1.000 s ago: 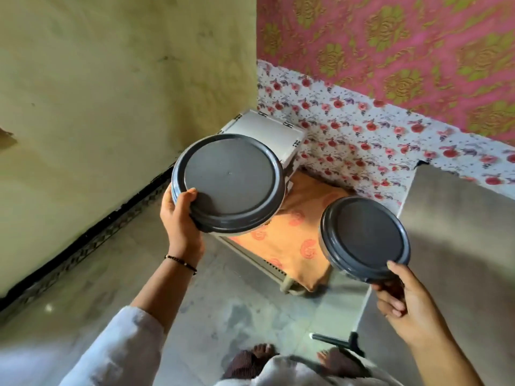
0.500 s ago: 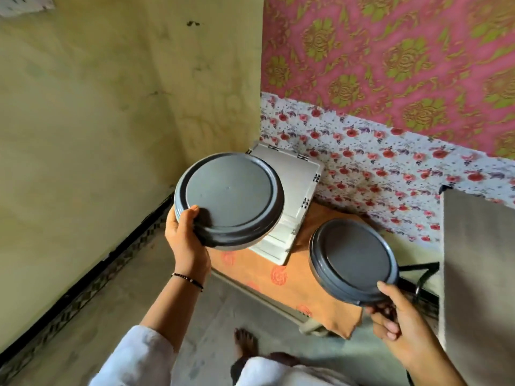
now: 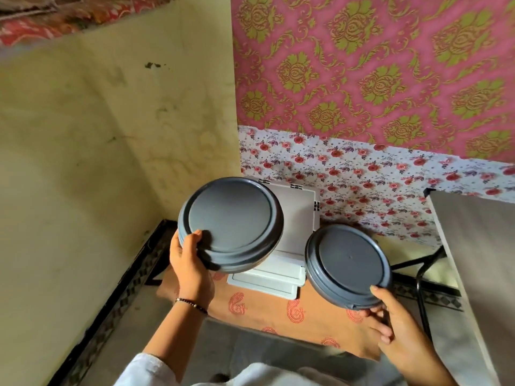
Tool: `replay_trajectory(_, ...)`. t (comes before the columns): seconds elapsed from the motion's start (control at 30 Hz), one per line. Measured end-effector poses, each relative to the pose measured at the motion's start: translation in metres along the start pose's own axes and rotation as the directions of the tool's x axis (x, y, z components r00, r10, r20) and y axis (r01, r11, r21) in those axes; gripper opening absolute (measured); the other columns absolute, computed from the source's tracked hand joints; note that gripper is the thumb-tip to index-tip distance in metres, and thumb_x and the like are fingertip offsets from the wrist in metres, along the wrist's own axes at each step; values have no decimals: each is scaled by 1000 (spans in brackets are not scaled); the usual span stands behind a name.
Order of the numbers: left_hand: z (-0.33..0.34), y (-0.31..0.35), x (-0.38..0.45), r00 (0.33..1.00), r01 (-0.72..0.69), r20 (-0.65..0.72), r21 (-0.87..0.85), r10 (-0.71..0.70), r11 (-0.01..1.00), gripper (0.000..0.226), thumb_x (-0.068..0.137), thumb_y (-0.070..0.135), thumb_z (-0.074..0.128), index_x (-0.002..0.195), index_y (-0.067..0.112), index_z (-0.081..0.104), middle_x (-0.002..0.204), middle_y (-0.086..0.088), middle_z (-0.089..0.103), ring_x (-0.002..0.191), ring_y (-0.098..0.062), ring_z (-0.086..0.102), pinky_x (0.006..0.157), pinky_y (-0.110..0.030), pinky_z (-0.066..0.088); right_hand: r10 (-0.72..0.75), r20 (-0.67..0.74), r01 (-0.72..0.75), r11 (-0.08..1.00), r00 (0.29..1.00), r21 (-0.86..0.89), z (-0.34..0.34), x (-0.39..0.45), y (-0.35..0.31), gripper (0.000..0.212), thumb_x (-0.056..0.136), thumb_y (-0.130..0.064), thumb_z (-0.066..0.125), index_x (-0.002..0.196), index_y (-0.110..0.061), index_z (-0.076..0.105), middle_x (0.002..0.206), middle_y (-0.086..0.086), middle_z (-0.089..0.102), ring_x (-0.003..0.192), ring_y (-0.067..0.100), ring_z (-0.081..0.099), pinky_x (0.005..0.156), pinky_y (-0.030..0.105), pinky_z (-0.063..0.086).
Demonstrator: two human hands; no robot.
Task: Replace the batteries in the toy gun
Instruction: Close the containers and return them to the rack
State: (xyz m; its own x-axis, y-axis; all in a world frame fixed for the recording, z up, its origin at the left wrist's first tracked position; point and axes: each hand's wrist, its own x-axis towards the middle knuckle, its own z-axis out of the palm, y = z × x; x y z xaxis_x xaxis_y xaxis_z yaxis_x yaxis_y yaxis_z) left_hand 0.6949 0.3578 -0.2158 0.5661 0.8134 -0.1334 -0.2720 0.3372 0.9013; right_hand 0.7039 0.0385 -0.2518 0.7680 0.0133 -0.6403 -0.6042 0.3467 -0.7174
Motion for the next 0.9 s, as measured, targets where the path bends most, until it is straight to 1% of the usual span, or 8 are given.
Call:
replay_trajectory(0.13,-10,3,29,995,60,76,32,-62,998,19,90,3,46,108,2,54,85,-5,59,69,-8,60,59,-15,49,29,-37,-26,998,999,58,36,-9,18,31,70,-26,63,70,-3,41,50,12,50,24,6,24,25,12,19)
replay_trajectory(0.2,-19,6,44,991,90,91,49,-95,995,24,90,3,47,113,1,55,89,-5,60,76,-12,60,62,-15,51,-3,-80,7,999,997,46,58,-5,25,38,81,-17,61,93,14,42,56,15,49,28,8,26,24,13,19)
replay_trajectory(0.23,-23,6,50,991,101,87,60,-106,993,27,90,4,47,116,-1,54,91,-5,61,79,-14,60,63,-15,51,-22,-103,24,1000,994,18,68,-2,26,40,87,-16,57,104,15,39,60,16,49,33,11,28,25,13,19)
replay_trajectory(0.3,-33,8,64,988,120,84,80,-127,990,33,90,5,48,122,-5,52,94,-5,61,81,-14,60,65,-16,52,-47,-143,40,998,989,-51,91,11,24,28,90,-19,56,91,7,48,62,15,49,38,14,31,26,14,20)
replay_trajectory(0.4,-47,9,80,981,157,100,95,-166,983,31,91,6,48,121,1,53,92,-3,61,82,-15,58,67,-18,51,20,-143,-27,999,989,-41,121,42,20,31,90,-25,56,69,-8,41,64,14,49,25,6,28,26,13,18)
replay_trajectory(0.57,-63,12,99,973,164,146,119,-180,979,24,91,3,47,113,8,54,90,-5,60,78,-13,59,62,-15,52,79,-169,-83,996,982,-16,156,88,20,31,90,-31,56,72,-12,40,67,12,48,21,4,23,24,12,18)
replay_trajectory(0.7,-71,15,107,968,170,165,124,-189,978,29,91,0,46,118,7,53,91,-3,61,79,-13,60,62,-15,53,103,-168,-98,994,980,38,171,106,20,36,90,-35,57,70,-9,42,72,11,50,21,4,22,25,11,18)
replay_trajectory(0.9,-76,11,112,951,219,195,119,-240,968,38,91,2,47,130,1,47,104,-7,62,95,-22,59,78,-30,51,72,-196,-55,994,978,90,181,109,22,30,90,-39,55,80,-12,48,82,10,50,22,2,20,25,12,18)
